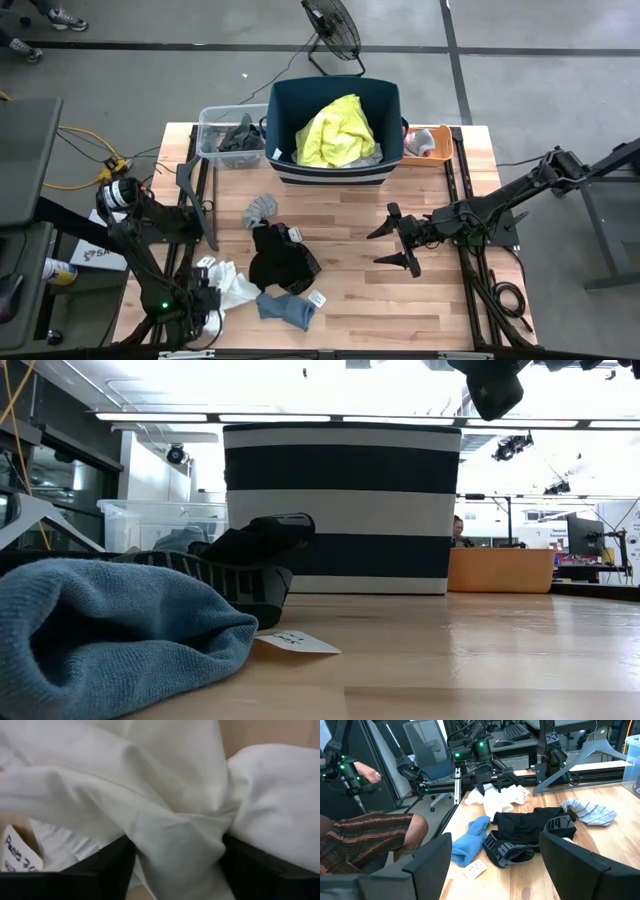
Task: Pick & Place Cloths
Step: Put the white shorts into the transparent container
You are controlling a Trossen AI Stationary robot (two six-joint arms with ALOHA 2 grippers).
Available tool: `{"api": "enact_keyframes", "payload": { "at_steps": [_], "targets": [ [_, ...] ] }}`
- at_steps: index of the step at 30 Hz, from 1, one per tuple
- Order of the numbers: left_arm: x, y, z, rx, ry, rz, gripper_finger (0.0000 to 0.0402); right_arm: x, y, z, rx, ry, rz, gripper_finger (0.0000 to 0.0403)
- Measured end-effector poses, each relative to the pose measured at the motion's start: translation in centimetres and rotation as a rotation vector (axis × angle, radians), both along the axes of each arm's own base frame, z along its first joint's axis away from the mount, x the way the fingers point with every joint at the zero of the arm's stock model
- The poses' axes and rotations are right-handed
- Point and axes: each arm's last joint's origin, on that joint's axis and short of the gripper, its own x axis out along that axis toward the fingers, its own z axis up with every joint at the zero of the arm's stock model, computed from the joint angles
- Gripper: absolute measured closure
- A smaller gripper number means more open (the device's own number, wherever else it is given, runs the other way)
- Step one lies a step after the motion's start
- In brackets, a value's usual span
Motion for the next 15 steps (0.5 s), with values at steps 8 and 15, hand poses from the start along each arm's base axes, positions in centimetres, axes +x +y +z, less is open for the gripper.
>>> {"api": "enact_keyframes", "payload": {
  "at_steps": [8, 15],
  "targets": [
    [0.5, -0.1, 0.0, 0.022, -0.159, 0.017, 0.0290, 0.0, 0.0, 0.0, 0.000, 0.000, 0.000, 0.0111],
    [1.1, -0.8, 0.2, -0.052, -0.272, 0.124, 0.0378, 0.0, 0.0, 0.0, 0.000, 0.000, 0.000, 0.0111]
  ]
}}
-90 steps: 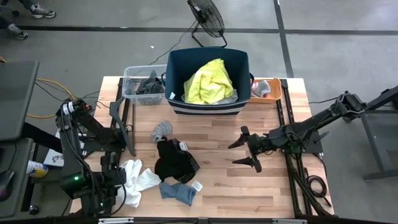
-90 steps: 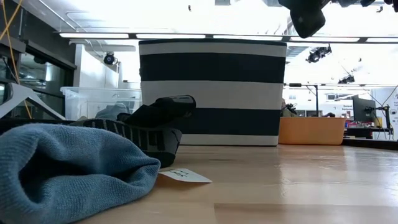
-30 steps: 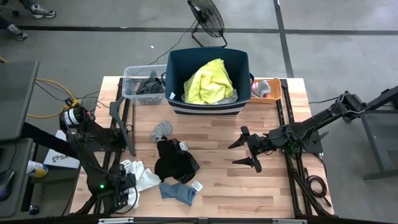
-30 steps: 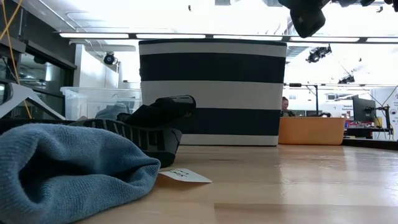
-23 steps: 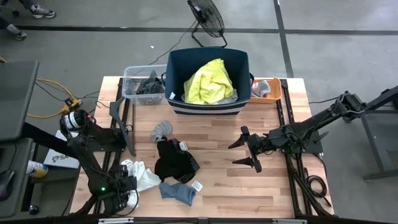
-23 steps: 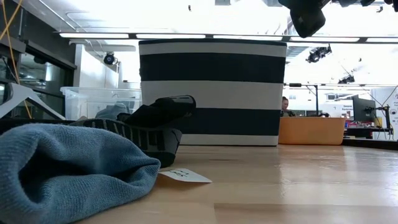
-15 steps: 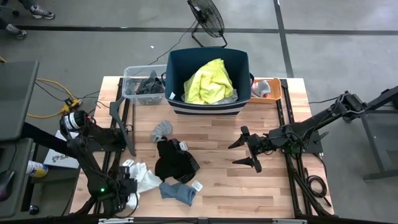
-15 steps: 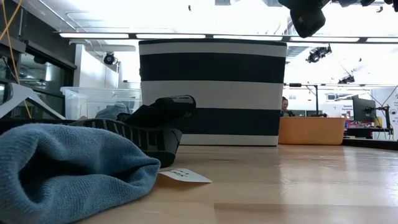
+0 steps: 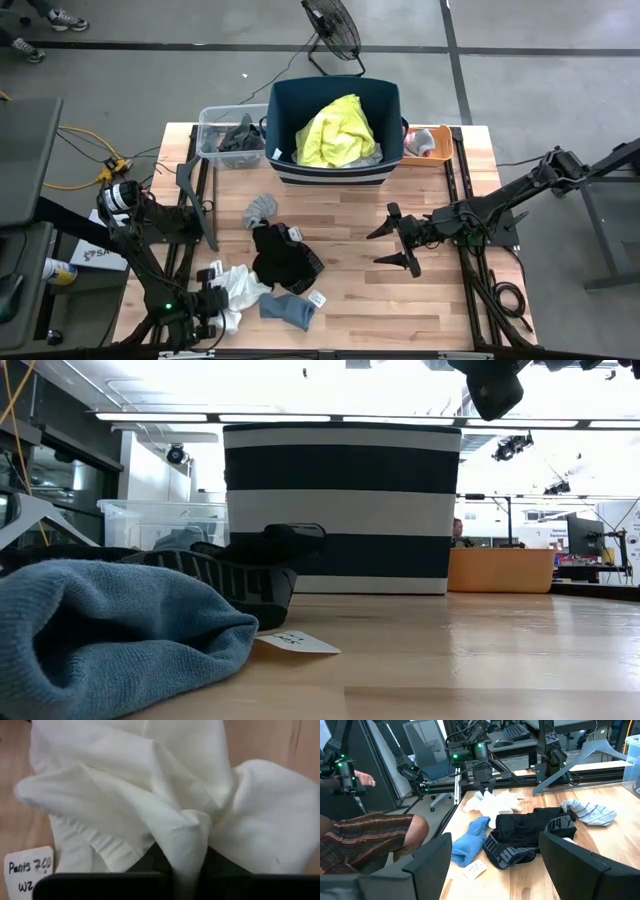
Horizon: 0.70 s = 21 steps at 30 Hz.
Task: Pick & Place Cloths
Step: Put the white shorts into the transparent container
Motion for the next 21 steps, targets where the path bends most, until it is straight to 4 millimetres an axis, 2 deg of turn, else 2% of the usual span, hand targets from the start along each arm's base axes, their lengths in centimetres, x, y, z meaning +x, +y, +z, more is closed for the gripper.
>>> {"api": "enact_keyframes", "payload": {
  "at_steps": [4, 8, 15, 21],
  "targets": [
    [0.5, -1.0, 1.4, -0.053, -0.067, 0.055, 0.0378, 0.0, 0.0, 0.0, 0.000, 0.000, 0.000, 0.0111],
    [1.1, -2.0, 3.8, -0.047, -0.135, 0.069, 0.0378, 0.0, 0.0, 0.0, 0.000, 0.000, 0.000, 0.0111],
    [1.7, -2.7, 10.9, 0.060, -0.270, 0.094, 0.0378, 0.0, 0.0, 0.0, 0.000, 0.000, 0.000, 0.0111],
    [1.9, -1.8, 16.8, 0.206, -0.468, 0.109, 0.0378, 0.0, 0.0, 0.0, 0.000, 0.000, 0.000, 0.0111]
  ]
}}
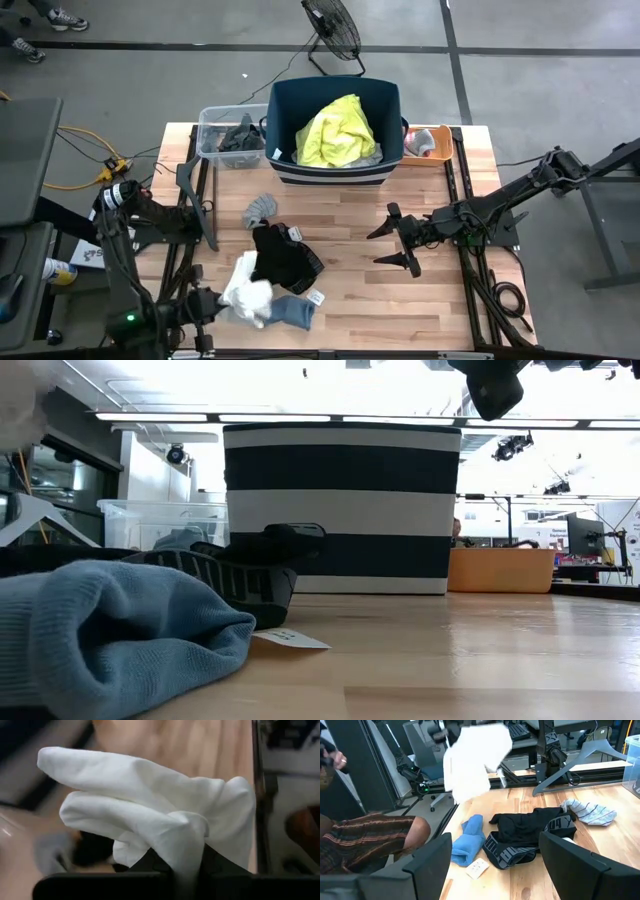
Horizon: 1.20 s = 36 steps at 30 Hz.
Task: Pick & Place Cloths
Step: Put the white shorts into the transparent container
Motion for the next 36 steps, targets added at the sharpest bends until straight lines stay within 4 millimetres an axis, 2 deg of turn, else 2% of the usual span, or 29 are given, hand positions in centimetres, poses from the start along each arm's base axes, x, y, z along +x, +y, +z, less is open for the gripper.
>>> {"api": "enact_keyframes", "payload": {
  "at_steps": [4, 8, 15, 20, 28, 36],
  "targets": [
    [0.6, 1.6, 2.6, 0.126, -0.075, 0.036, 0.0378, 0.0, 0.0, 0.0, 0.000, 0.000, 0.000, 0.0111],
    [2.3, 3.4, 4.3, 0.244, -0.103, 0.034, 0.0378, 0.0, 0.0, 0.0, 0.000, 0.000, 0.000, 0.0111],
    [6.5, 8.5, 7.0, 0.397, -0.069, 0.163, 0.0378, 0.0, 0.0, 0.0, -0.002, 0.004, 0.000, 0.0111],
    [8.1, 12.7, 9.6, 0.473, -0.064, 0.273, 0.0378, 0.0, 0.0, -0.1, -0.002, 0.006, 0.000, 0.0111],
    [8.3, 19.2, 13.6, 0.544, -0.094, 0.505, 0.0378, 0.0, 0.0, -0.1, -0.002, 0.006, 0.000, 0.0111],
    [7.5, 26.2, 14.9, 0.543, -0.034, 0.799, 0.0378, 0.0, 0.0, -0.1, -0.003, 0.006, 0.000, 0.0111]
  ]
}}
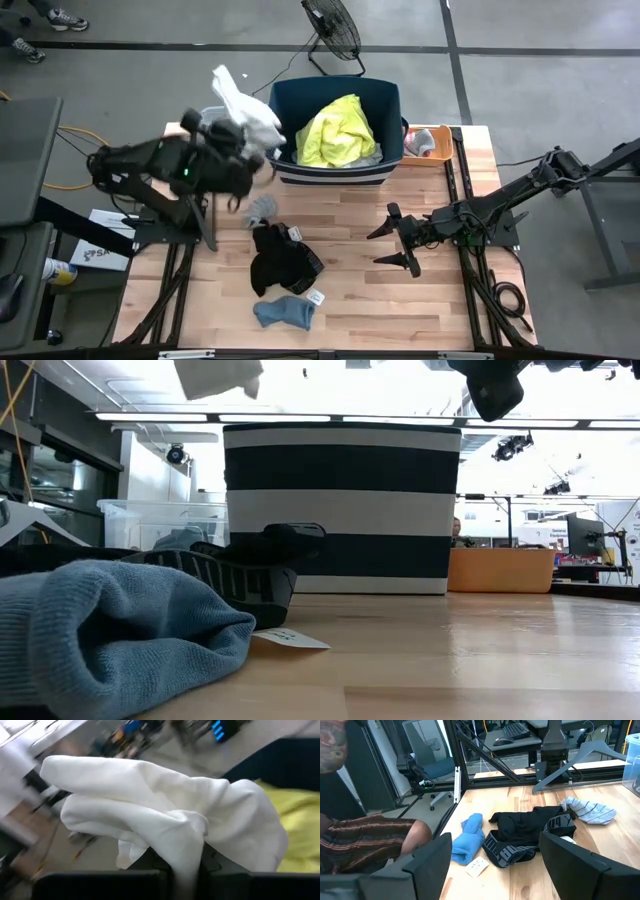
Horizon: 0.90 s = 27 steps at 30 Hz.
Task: Pick & Place Cloths
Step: Put the white shorts into the transparent container
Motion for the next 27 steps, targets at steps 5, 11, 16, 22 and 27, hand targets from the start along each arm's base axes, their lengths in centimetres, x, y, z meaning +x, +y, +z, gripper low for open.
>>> {"api": "enact_keyframes", "payload": {
  "at_steps": [5, 11, 16, 22, 27],
  "targets": [
    [-0.5, 4.9, -0.1, -0.062, 0.085, 0.185, 0.0378, 0.0, 0.0, 0.0, 0.000, 0.000, 0.000, 0.0111],
    [-1.5, 9.7, -0.4, -0.160, 0.205, 0.317, 0.0378, 0.0, 0.0, 0.0, 0.000, 0.000, 0.000, 0.0111],
    [-2.4, 13.2, -0.4, -0.284, 0.266, 0.267, 0.0378, 0.0, 0.0, 0.0, 0.000, 0.000, 0.000, 0.0111],
    [-3.7, 17.5, -1.3, -0.458, 0.169, 0.298, 0.0378, 0.0, 0.0, 0.0, 0.000, 0.000, 0.000, 0.0111],
    [-4.2, 20.6, -2.9, -0.631, 0.077, 0.329, 0.0378, 0.0, 0.0, 0.0, 0.000, 0.000, 0.000, 0.0111]
  ]
}}
